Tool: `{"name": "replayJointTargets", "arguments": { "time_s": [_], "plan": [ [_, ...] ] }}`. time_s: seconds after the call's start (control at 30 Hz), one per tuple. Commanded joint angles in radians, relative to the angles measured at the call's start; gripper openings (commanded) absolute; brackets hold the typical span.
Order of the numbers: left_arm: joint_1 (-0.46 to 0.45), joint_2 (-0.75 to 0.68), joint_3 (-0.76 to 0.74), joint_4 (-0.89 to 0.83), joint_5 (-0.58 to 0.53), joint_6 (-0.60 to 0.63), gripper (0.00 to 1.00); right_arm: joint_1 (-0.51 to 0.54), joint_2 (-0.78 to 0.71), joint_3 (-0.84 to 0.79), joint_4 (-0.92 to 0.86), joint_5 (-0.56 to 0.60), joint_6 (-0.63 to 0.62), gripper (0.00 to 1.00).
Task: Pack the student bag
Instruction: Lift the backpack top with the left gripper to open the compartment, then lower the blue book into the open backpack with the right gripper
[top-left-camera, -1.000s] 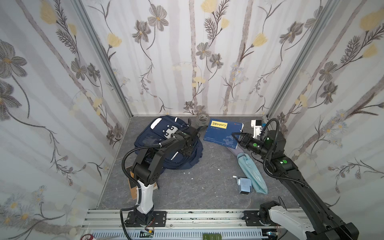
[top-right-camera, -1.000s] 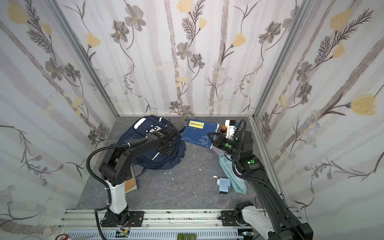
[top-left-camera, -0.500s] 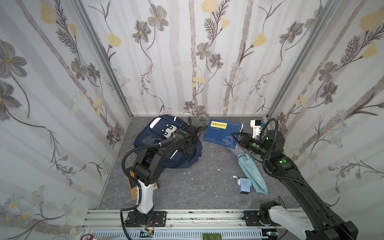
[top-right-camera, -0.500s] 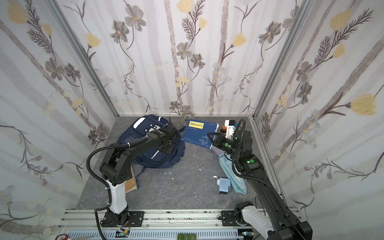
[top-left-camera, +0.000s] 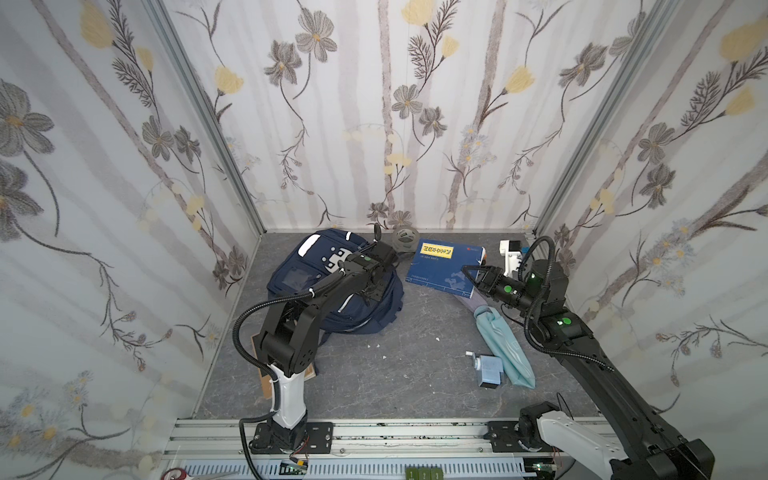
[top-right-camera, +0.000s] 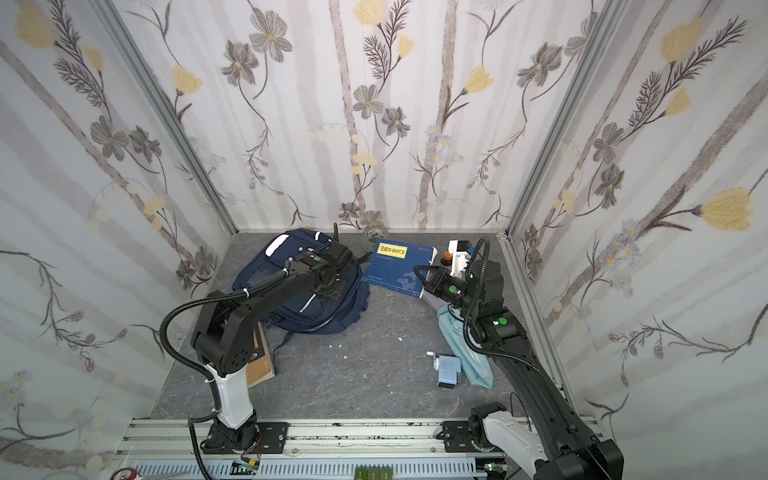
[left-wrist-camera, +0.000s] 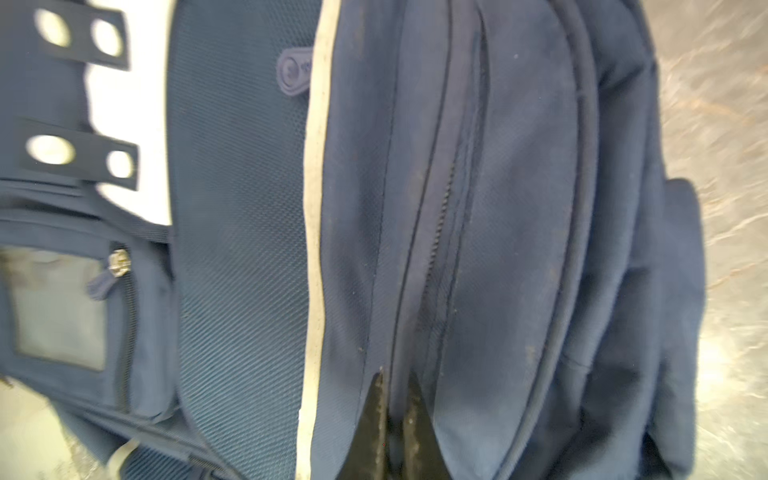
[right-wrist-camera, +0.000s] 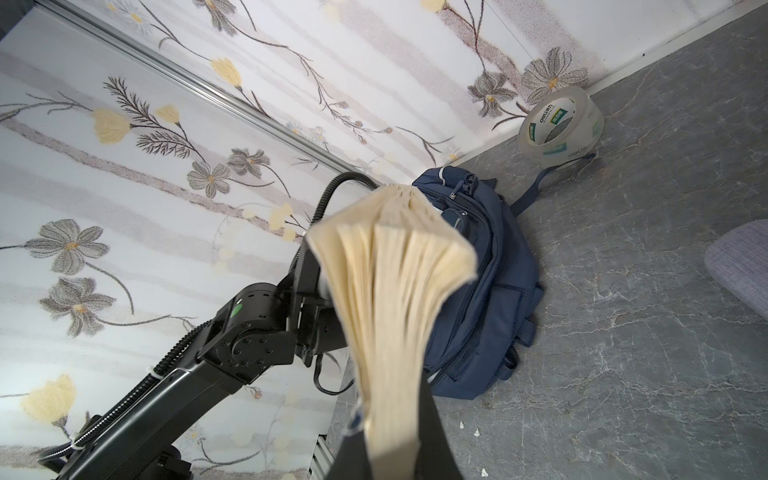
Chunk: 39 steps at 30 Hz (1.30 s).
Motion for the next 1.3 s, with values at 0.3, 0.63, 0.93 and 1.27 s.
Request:
{"name": "replayJointTargets", "arguments": {
  "time_s": [0.3,0.63,0.93,1.27],
  "plan": [
    [0.001,-0.164,0.084,-0.022,-0.042,-0.043,0.0,-0.001,0.048,-0.002,0.099,-0.02,0.011,0.0],
    [0.002,-0.219,0.159,-0.018,-0.01,-0.053,0.0,0.001,0.094,0.002,0.125,-0.017,0.02,0.0],
    [0.002,-0.257,0.199,-0.036,0.034,-0.062,0.0,0.032,0.127,-0.005,0.14,-0.002,0.042,0.0],
    [0.0,-0.312,0.173,-0.018,0.145,-0.136,0.0,0.119,0.177,-0.093,0.324,0.092,0.187,0.0]
  ]
}}
